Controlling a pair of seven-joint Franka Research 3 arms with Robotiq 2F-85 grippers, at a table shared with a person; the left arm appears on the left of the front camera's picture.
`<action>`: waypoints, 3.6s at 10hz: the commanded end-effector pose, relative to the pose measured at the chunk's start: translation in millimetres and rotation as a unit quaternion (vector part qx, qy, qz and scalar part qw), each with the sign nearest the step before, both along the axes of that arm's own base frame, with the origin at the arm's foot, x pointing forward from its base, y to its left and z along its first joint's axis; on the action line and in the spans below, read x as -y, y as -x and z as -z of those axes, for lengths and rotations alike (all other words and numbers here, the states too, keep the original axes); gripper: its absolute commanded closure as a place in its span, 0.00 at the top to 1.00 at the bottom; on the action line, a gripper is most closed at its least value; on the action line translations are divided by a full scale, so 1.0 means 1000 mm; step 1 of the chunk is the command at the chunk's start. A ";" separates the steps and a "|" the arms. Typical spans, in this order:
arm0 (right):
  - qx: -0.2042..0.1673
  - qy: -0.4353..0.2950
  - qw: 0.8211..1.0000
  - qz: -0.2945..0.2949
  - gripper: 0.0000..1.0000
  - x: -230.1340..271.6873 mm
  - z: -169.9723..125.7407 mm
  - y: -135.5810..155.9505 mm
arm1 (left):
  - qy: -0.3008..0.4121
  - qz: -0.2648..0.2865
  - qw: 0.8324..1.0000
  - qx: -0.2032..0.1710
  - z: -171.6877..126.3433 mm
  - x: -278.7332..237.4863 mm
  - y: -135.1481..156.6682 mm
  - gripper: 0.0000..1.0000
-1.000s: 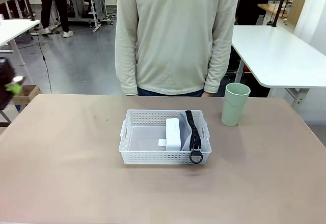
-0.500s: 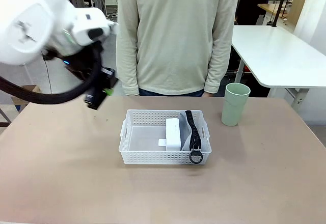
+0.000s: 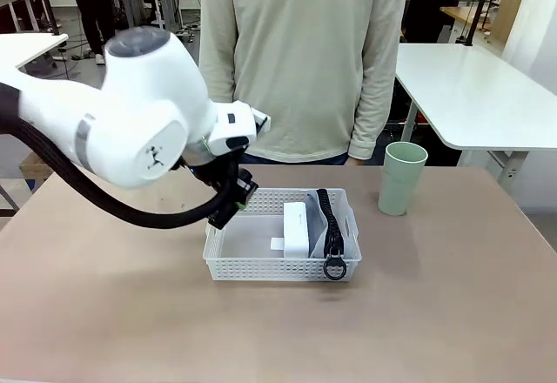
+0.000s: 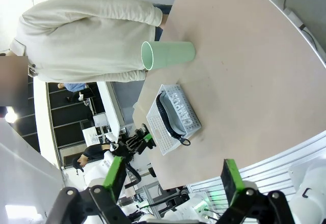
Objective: Efficiently arrange items inside the basket to fit them all.
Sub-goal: Pick up the Stapler and place it inside the Organizing basket.
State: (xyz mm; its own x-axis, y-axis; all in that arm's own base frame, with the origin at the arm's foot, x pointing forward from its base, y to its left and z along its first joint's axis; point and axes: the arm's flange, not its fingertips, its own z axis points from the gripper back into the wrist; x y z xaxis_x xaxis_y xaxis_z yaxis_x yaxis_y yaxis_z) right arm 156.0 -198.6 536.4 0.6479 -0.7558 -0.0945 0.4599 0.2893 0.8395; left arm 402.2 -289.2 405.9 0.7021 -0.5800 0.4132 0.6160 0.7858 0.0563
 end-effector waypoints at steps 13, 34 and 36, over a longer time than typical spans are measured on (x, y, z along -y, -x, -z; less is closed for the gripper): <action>0.009 0.001 1.000 -0.005 1.00 -0.001 0.002 0.002 | 0.014 0.020 0.998 -0.052 0.067 0.036 0.013 0.65; 0.009 0.001 1.000 -0.005 1.00 -0.001 0.002 0.002 | 0.570 -0.329 0.725 -0.204 -0.052 -0.491 0.046 1.00; 0.009 0.001 1.000 -0.005 1.00 -0.001 0.002 0.002 | 0.597 -0.191 0.758 -0.182 -0.005 -0.504 0.051 1.00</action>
State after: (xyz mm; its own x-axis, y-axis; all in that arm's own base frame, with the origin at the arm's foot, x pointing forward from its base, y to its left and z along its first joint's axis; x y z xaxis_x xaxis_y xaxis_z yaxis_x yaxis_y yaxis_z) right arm 155.5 -198.6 536.3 0.6479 -0.7558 -0.0954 0.4612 0.2896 0.8387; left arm 334.0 218.0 429.5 0.8753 0.4691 0.1173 -0.0158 0.2702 -0.9627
